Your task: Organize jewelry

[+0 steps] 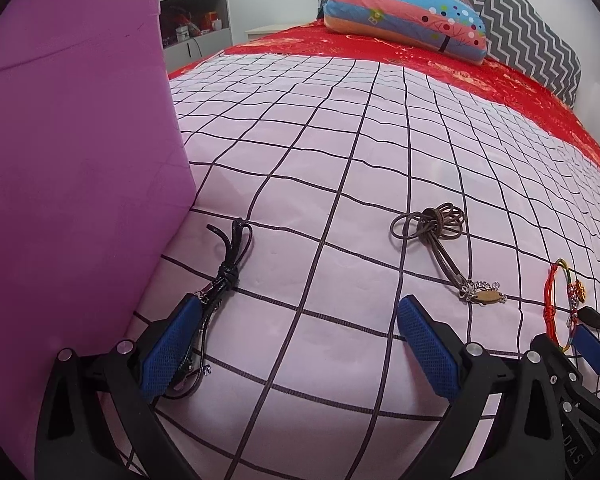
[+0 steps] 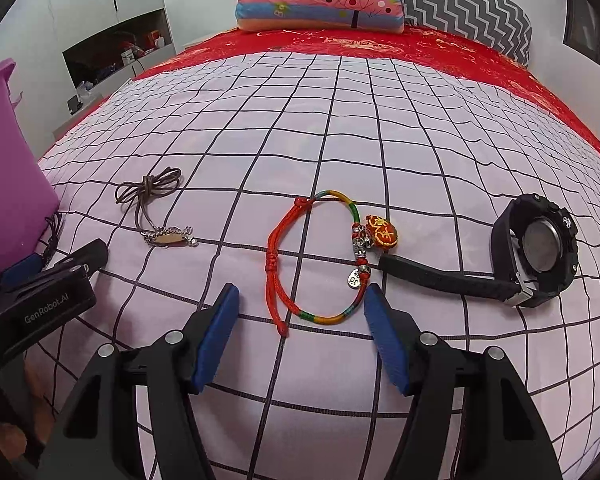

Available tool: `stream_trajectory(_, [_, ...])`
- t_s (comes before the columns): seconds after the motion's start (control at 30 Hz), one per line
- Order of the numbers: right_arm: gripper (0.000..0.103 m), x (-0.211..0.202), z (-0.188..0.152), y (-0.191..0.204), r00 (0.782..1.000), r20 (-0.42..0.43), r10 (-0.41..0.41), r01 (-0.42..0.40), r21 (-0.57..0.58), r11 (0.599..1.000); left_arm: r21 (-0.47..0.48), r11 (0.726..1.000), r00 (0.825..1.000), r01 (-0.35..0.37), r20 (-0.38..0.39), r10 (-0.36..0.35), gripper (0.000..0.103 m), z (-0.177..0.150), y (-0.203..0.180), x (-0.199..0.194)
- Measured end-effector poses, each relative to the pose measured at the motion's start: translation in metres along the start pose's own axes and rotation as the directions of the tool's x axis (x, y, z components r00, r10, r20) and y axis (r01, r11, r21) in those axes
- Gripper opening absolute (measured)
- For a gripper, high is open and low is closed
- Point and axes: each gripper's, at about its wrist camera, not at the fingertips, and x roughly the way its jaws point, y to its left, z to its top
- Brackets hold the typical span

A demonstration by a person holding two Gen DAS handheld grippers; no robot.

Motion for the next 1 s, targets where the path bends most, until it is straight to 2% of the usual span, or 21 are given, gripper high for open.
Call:
stream_trajectory(0.17, [0.062, 0.002, 0.001, 0.002, 1.0, -0.003, -0.009, 0.009, -0.011, 1.0, -0.005, 1.0, 1.0, 0.003, -0.015, -0.004, 0.096, 0.005, -0.001, 0.008])
stream_trajectory(0.27, [0.057, 0.003, 0.001, 0.003, 1.0, -0.005, -0.009, 0.008, -0.02, 1.0, -0.021, 1.0, 1.0, 0.001, -0.015, -0.002, 0.088, 0.008, 0.0, 0.01])
stream_trajectory(0.33, [0.05, 0.003, 0.002, 0.006, 1.0, -0.005, -0.01, 0.01, -0.032, 0.999, -0.022, 1.0, 1.0, -0.007, -0.014, 0.007, 0.083, 0.009, -0.001, 0.01])
stream_trajectory(0.43, [0.038, 0.003, 0.004, 0.01, 1.0, -0.007, -0.01, 0.01, -0.05, 0.999, -0.022, 1.0, 1.0, -0.014, -0.006, 0.014, 0.065, 0.01, -0.001, 0.008])
stream_trajectory(0.5, [0.034, 0.003, 0.005, 0.012, 1.0, -0.006, -0.014, 0.013, -0.066, 0.998, -0.022, 1.0, 1.0, -0.015, -0.004, 0.015, 0.057, 0.01, -0.001, 0.007])
stream_trajectory(0.6, [0.026, 0.003, 0.005, 0.014, 1.0, -0.001, -0.012, 0.012, -0.074, 0.997, -0.019, 1.0, 1.0, -0.009, 0.007, 0.009, 0.033, 0.009, -0.002, 0.003])
stream_trajectory(0.63, [0.006, 0.003, 0.005, 0.014, 1.0, 0.002, -0.011, 0.011, -0.074, 0.997, -0.012, 1.0, 1.0, 0.004, 0.008, -0.004, 0.025, 0.008, -0.004, 0.002])
stream_trajectory(0.67, [0.0, 0.003, 0.005, 0.014, 1.0, 0.002, -0.007, 0.007, -0.076, 0.997, -0.004, 1.0, 1.0, 0.007, 0.007, -0.007, 0.016, 0.008, -0.006, 0.001])
stream_trajectory(0.7, [0.0, 0.002, 0.004, 0.013, 1.0, 0.002, -0.007, 0.007, -0.077, 0.997, 0.001, 1.0, 1.0, -0.01, 0.005, 0.01, 0.003, 0.007, -0.006, 0.001])
stream_trajectory(1.0, [0.0, -0.012, -0.007, 0.01, 0.999, 0.019, 0.029, -0.028, -0.061, 0.998, -0.003, 0.999, 0.999, 0.04, 0.002, -0.04, 0.002, -0.004, 0.0, -0.011])
